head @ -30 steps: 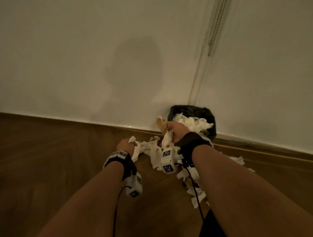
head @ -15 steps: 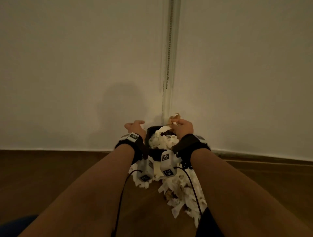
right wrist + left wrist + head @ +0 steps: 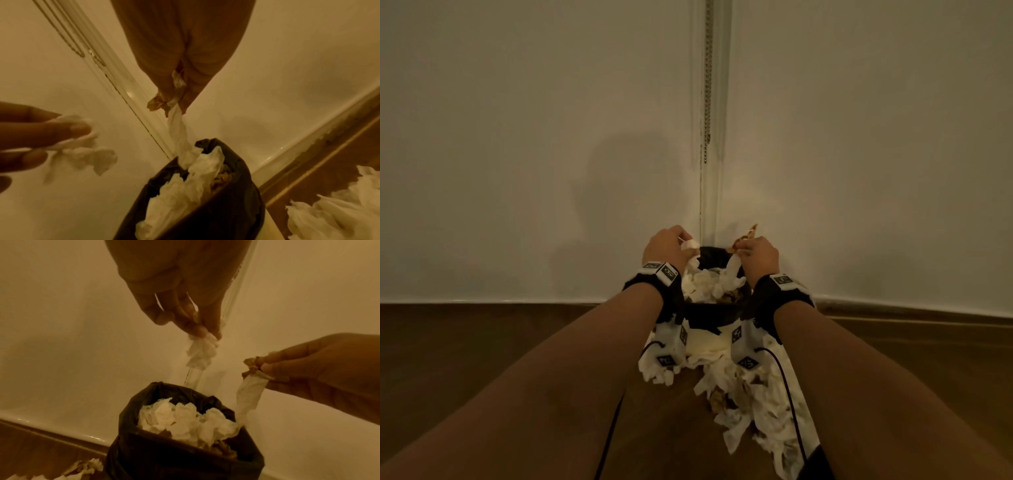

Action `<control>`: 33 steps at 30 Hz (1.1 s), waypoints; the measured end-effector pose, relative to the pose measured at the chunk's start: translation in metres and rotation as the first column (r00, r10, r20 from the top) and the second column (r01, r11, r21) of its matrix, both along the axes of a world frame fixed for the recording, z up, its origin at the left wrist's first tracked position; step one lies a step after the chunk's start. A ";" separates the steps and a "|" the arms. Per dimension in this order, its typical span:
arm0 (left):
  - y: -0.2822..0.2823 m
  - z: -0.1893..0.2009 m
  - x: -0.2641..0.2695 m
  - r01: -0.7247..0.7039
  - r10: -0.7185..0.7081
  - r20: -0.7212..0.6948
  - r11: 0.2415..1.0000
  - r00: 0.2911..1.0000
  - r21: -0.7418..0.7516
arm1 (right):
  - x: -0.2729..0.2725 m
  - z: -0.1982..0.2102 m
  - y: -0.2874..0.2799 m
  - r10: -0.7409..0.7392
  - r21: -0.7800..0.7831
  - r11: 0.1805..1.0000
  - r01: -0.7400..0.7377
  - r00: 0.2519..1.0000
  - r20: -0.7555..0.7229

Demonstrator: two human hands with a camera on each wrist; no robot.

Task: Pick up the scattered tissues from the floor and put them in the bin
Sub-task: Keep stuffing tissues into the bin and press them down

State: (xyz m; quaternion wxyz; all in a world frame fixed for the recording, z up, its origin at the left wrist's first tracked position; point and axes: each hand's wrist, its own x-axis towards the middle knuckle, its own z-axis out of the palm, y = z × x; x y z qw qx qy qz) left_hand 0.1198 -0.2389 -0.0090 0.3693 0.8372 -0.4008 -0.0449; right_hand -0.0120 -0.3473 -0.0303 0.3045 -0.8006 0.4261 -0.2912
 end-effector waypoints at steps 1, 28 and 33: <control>-0.006 -0.008 0.003 0.013 -0.013 0.020 1.000 1.000 0.026 | 0.006 -0.006 -0.003 0.017 0.003 1.000 -0.017 1.000 -0.001; -0.004 -0.082 0.073 0.002 -0.079 0.217 0.942 0.973 0.336 | 0.091 -0.051 0.016 -0.059 -0.229 0.971 -0.068 0.863 -0.502; 0.051 -0.106 0.093 -0.054 -0.053 0.201 0.868 0.978 0.494 | 0.109 -0.040 0.065 0.202 -0.296 0.925 -0.239 0.968 -0.150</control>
